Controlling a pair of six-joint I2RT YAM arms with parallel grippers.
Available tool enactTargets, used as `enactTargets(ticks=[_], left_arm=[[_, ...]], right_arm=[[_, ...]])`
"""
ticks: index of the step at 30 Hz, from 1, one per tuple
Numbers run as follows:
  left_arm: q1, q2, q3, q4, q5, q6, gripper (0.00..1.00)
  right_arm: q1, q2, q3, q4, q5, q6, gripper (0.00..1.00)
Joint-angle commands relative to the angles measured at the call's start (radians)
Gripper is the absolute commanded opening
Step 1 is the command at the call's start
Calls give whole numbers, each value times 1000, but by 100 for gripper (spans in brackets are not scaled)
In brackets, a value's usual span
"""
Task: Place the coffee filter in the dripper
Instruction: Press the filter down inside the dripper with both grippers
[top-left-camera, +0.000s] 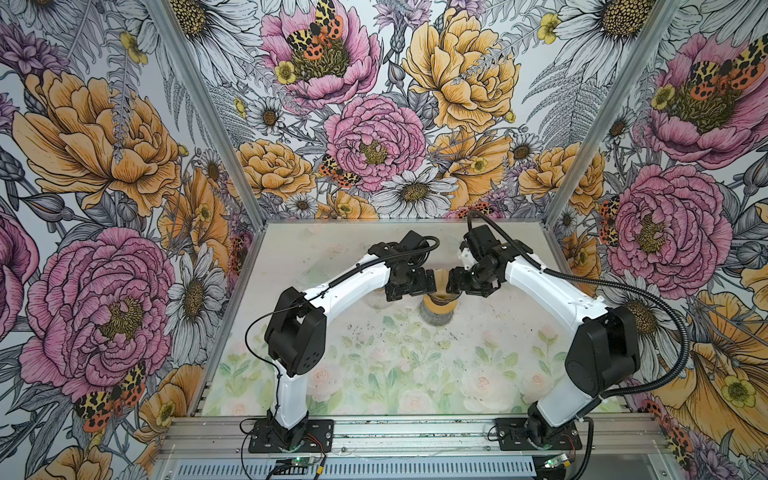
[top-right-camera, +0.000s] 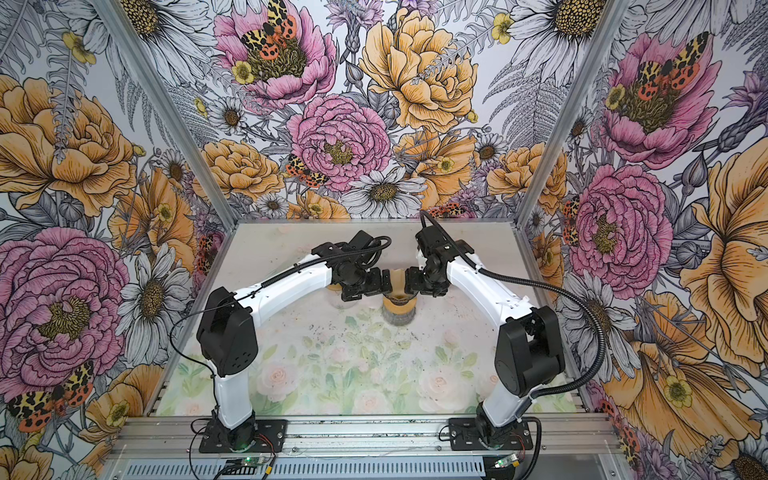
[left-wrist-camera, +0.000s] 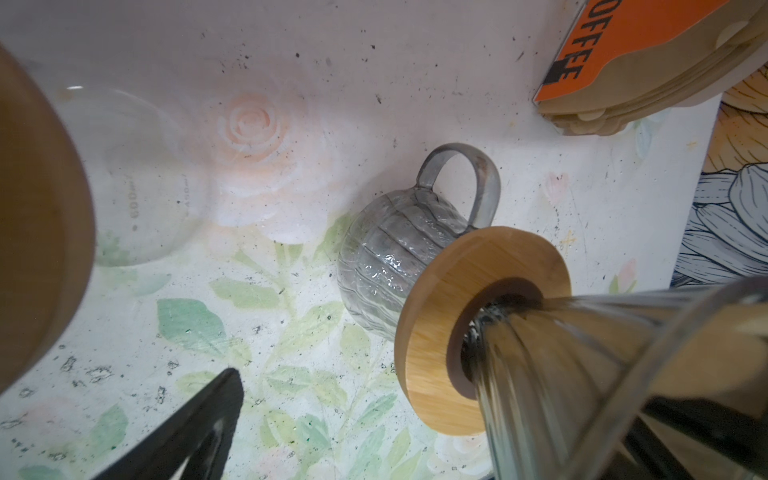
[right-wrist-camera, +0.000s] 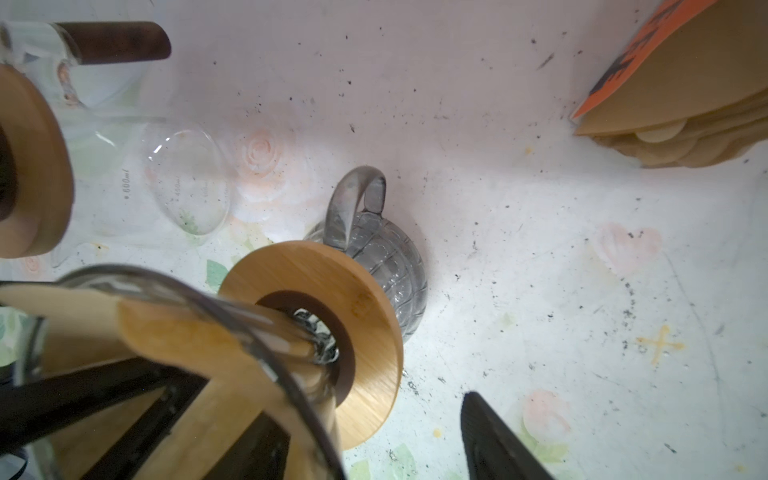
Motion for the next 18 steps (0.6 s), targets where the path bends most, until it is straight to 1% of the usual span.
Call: enactTargets(ticks=[1, 11, 17, 18], left_arm=[[-12, -53, 43, -1, 21, -16, 99], [-7, -88, 49, 1, 18, -22, 99], [-14, -94, 42, 3, 30, -12, 99], [-18, -131, 40, 4, 30, -9, 99]], right_arm=[[-8, -31, 39, 0, -25, 8, 67], [-8, -28, 30, 1, -23, 11, 67], [-8, -53, 41, 1, -5, 13, 67], [-8, -61, 45, 1, 0, 12, 67]])
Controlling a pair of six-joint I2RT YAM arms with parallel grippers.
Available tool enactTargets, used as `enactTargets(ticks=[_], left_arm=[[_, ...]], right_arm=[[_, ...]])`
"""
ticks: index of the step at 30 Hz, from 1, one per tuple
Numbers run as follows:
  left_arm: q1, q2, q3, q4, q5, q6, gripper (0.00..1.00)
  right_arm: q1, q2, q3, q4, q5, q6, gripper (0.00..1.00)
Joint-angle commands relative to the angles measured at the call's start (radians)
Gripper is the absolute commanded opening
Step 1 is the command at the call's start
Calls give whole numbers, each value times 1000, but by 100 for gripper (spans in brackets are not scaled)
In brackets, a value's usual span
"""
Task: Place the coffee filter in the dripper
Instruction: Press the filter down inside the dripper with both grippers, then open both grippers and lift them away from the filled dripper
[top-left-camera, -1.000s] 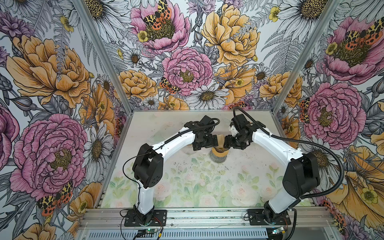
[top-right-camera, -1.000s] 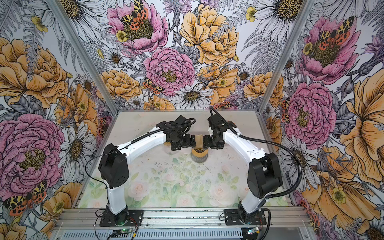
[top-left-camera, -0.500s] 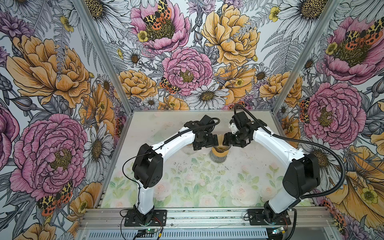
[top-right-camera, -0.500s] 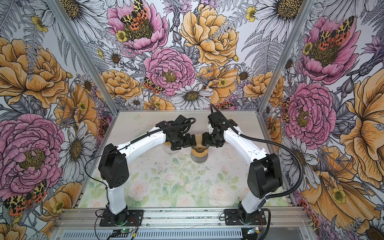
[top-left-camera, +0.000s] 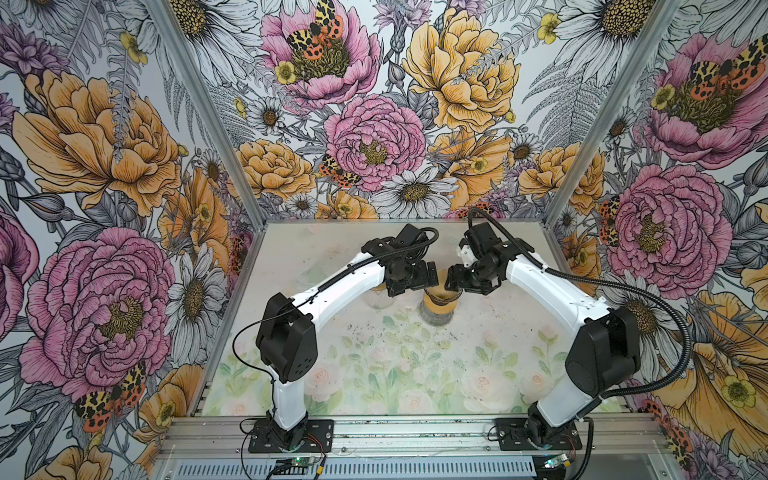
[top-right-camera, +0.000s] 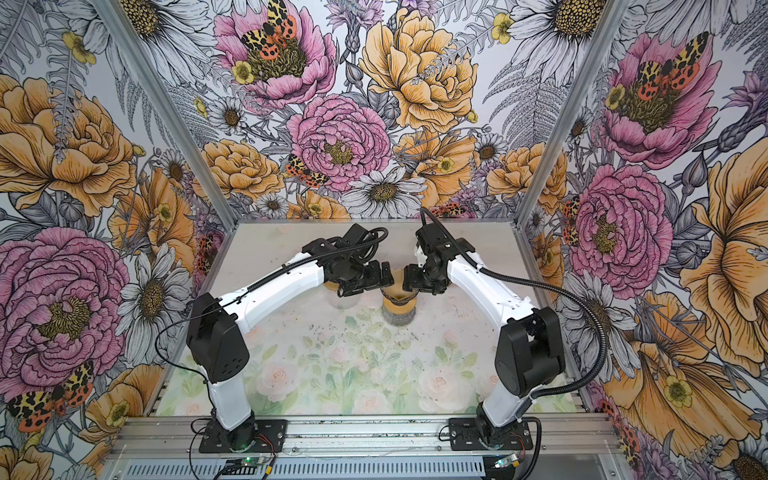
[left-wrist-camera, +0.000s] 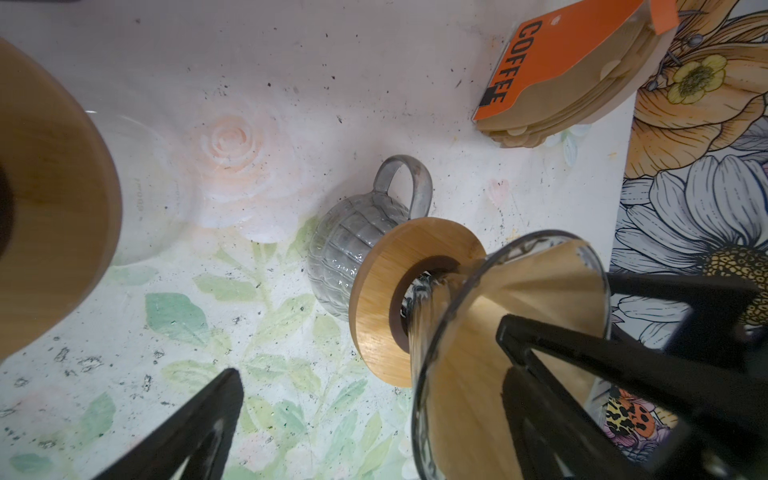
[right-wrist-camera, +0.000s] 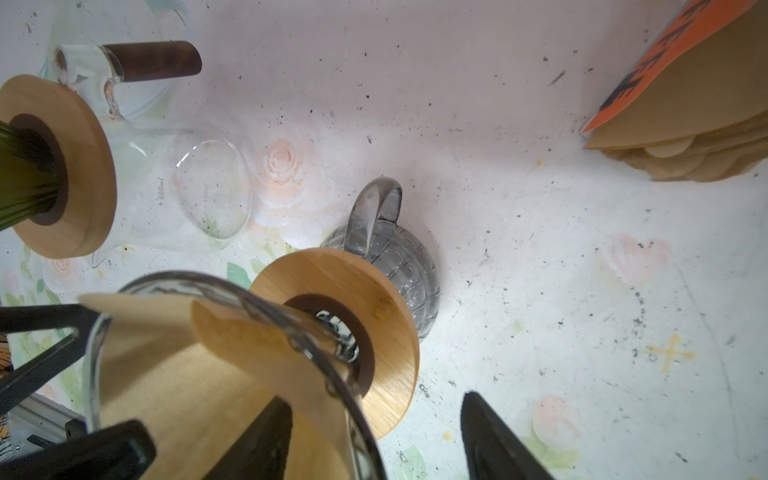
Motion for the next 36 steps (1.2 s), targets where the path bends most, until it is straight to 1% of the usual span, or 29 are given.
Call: enactTargets(ticks=[1, 8, 12, 15, 17, 25, 30, 36], left_arm=[[-14, -71, 15, 4, 19, 12, 99], [-43, -116, -18, 11, 17, 9, 99], [-57, -168, -41, 35, 18, 10, 99], [-58, -213, -69, 93, 50, 30, 99], [-57, -239, -78, 116, 51, 43, 99], [-28, -322, -70, 146, 32, 113, 99], [-10, -361, -74, 156, 40, 156, 99], [6, -415, -121, 185, 44, 181, 99]], right_arm=[[-7, -62, 36, 1, 21, 7, 67], [-8, -128, 37, 1, 37, 6, 67], [-8, -169, 37, 0, 37, -1, 67], [-8, -199, 35, 1, 35, -7, 67], [-8, -218, 34, 1, 35, -12, 67], [-7, -284, 38, 1, 24, -37, 68], [-7, -308, 46, 1, -21, -50, 69], [-6, -343, 30, 1, -39, -52, 71]])
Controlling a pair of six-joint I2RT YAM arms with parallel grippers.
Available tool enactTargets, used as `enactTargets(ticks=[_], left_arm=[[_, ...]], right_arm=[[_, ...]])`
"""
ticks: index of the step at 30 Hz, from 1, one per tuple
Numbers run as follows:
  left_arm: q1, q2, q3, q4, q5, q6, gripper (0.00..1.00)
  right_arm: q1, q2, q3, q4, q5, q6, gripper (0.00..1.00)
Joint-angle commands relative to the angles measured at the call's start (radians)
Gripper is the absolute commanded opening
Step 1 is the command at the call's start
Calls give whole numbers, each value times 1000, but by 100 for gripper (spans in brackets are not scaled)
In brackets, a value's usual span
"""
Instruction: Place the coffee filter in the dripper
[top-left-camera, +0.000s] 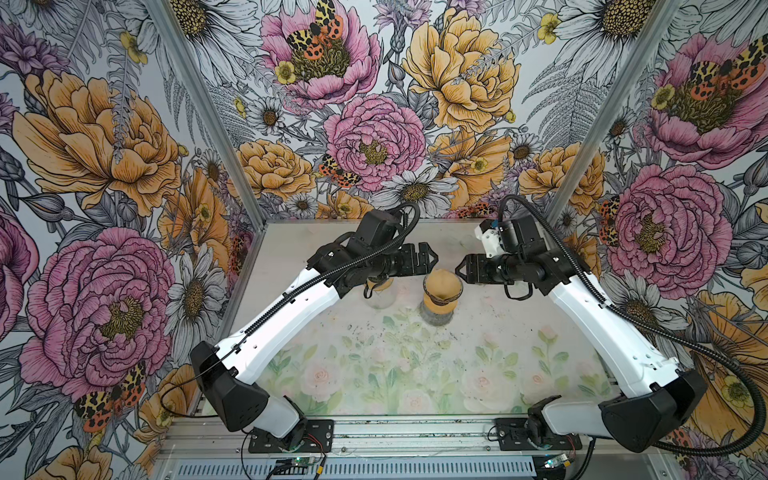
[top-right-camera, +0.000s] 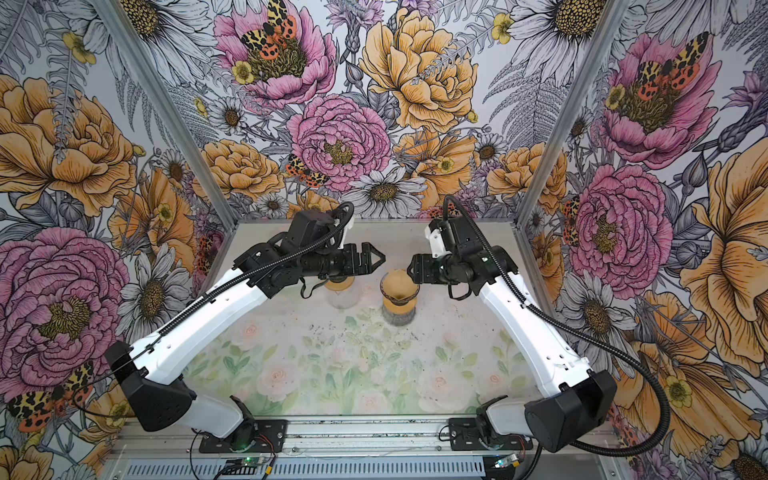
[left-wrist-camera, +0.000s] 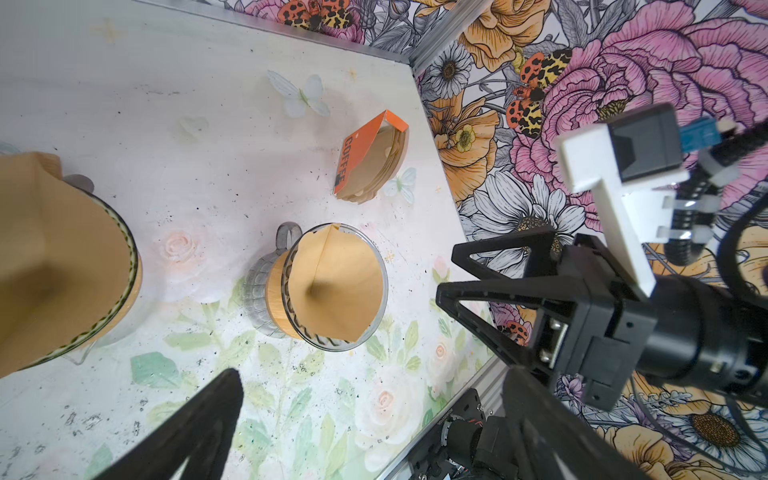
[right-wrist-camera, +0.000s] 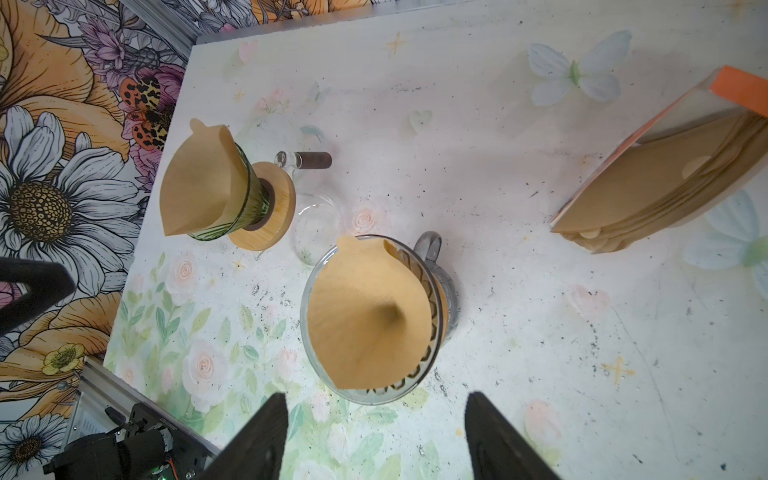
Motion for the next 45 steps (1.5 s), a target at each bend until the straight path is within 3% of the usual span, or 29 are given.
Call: enactTargets(ticks=[1, 8, 15, 26, 30, 38, 45], left_arm=[[19, -51, -48, 54, 24, 40, 99], [79, -156, -176, 176, 80, 9, 99], [128, -230, -264, 214, 101, 2, 99], [217, -343, -381, 211, 86, 51, 99], [239, -366, -416, 218, 35, 109, 99], [350, -387, -462, 227, 11, 194, 99], [468, -411, -566, 266, -177, 244, 99]], right_arm=[[-7, -42, 7, 2, -18, -16, 71], [-6, -86, -46, 4, -22, 6, 79], [-6, -146, -122, 17, 6, 48, 93], [-6, -207, -195, 61, 90, 103, 96], [-9, -212, -217, 97, 179, 138, 99], [-14, -161, -218, 135, 198, 142, 100], [-17, -146, -240, 208, 256, 102, 100]])
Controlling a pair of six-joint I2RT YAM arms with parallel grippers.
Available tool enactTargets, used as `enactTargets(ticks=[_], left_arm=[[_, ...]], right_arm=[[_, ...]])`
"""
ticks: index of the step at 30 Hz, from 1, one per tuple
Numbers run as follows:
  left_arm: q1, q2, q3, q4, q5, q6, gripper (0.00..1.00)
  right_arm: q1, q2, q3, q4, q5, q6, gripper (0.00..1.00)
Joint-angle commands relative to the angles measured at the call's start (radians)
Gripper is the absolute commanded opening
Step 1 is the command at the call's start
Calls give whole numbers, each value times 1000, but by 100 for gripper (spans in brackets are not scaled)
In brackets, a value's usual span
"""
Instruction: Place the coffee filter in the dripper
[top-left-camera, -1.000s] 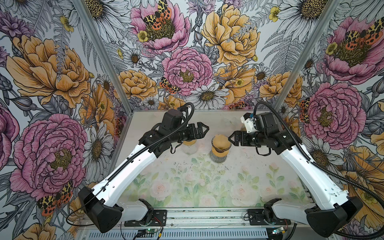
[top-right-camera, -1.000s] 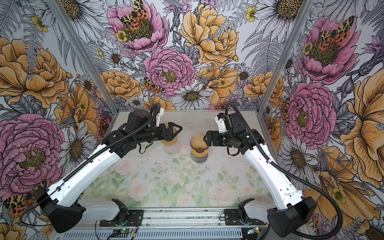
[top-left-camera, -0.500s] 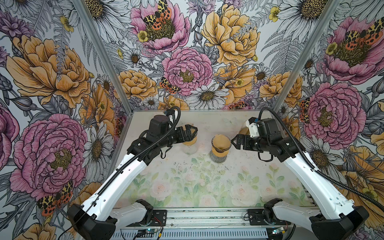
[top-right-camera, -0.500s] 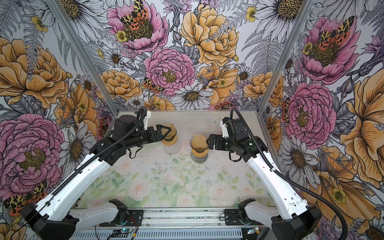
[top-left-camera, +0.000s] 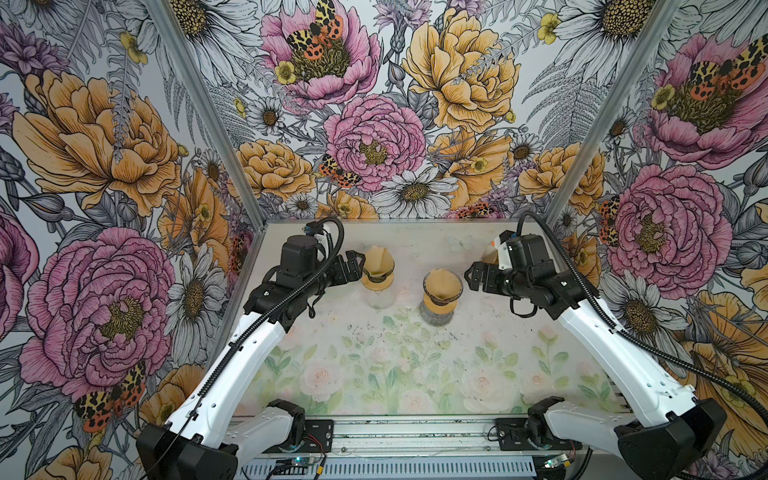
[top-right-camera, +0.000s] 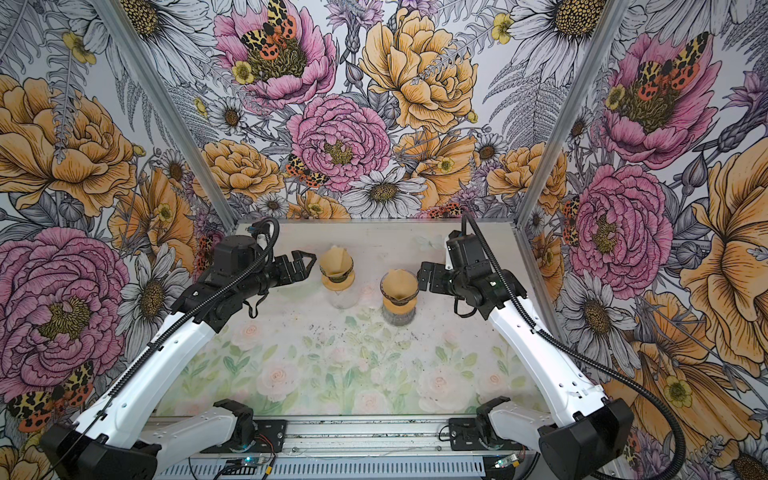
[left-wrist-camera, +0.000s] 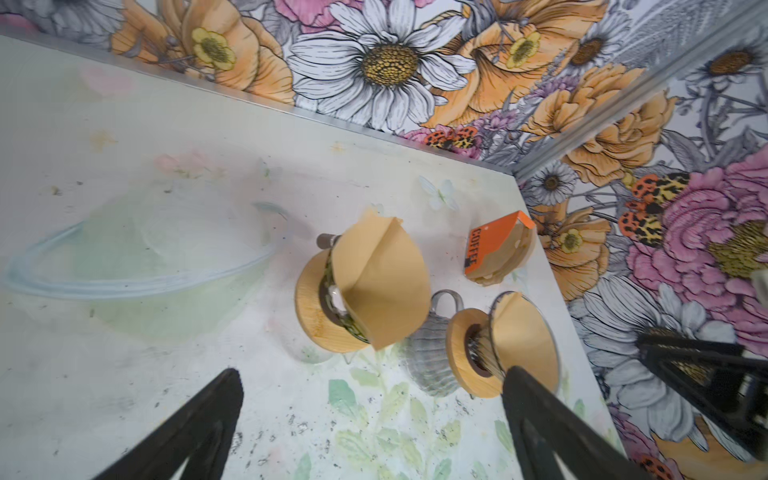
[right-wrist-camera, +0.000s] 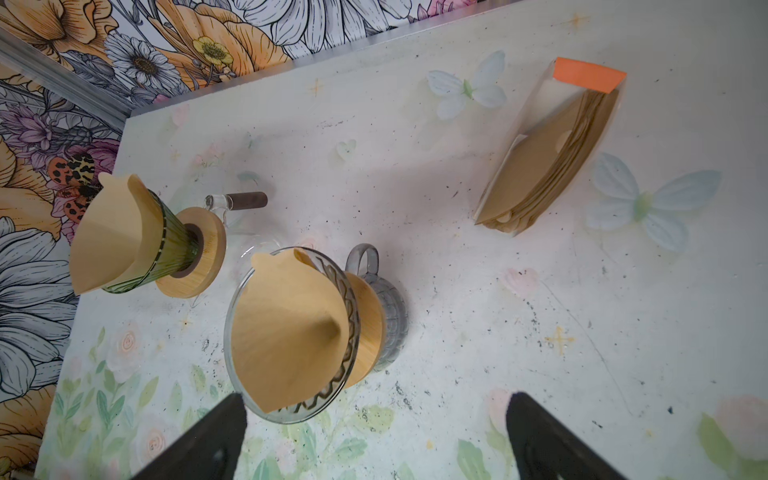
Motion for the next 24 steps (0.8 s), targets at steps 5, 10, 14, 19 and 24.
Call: enactTargets(ticks=[5, 10, 14, 19, 24], left_arm=[[128, -69, -180, 178, -263, 108, 99], [197, -111, -323, 351, -296, 226, 99], [246, -124, -408, 445, -366, 259, 99], [282, -101, -501, 574, -369, 289, 99], [291, -68, -628, 810, -393, 341, 99]], right_arm=[[-8, -8, -61, 151, 146, -66, 99], [-12, -32, -151, 285, 219, -101, 94], [-21, -49, -271, 448, 322, -149, 90], [-69, -37, -412, 655, 399, -183, 89], [-144, 30, -485, 832, 407, -216, 91]])
